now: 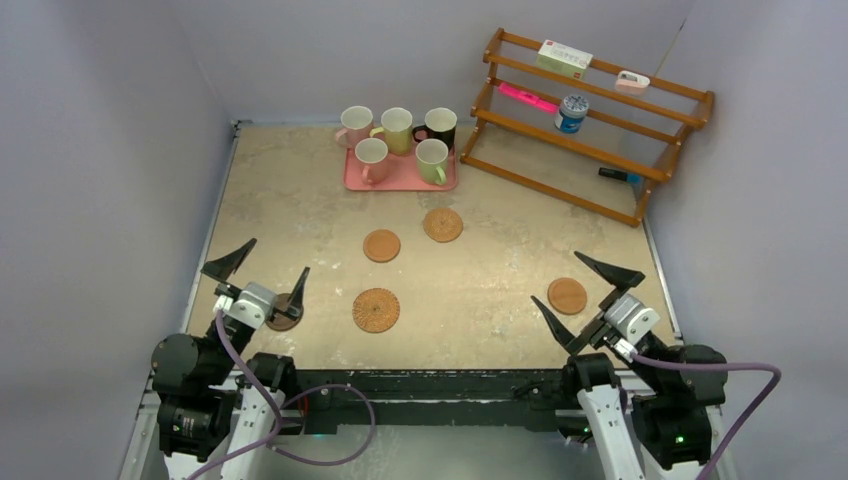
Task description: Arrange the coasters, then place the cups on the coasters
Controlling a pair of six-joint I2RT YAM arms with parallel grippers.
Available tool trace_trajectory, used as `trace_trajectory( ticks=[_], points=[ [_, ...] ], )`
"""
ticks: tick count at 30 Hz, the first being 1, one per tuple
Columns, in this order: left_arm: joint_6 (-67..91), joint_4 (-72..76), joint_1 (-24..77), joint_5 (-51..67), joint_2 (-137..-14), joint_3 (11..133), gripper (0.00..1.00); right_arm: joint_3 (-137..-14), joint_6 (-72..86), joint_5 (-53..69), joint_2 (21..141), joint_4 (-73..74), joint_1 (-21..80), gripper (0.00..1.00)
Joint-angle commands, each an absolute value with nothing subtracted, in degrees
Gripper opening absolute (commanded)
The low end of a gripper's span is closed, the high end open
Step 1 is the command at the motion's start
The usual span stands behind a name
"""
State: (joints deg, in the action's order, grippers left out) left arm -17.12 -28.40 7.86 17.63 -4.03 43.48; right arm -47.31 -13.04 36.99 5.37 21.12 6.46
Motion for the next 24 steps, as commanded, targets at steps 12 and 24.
trace_trajectory(
  ticks=[12,24],
  points=[
    [-19.9,-27.5,7.4,18.2,-6.7,42.0,1.00,-46.6,-11.3,30.4,7.8,20.5,6.4,0.98],
    [-26.3,-30.6,7.4,19.1,-15.0,43.6,1.00,-42.1,-13.1,29.4,9.5,22.1,6.5,0.98]
  ],
)
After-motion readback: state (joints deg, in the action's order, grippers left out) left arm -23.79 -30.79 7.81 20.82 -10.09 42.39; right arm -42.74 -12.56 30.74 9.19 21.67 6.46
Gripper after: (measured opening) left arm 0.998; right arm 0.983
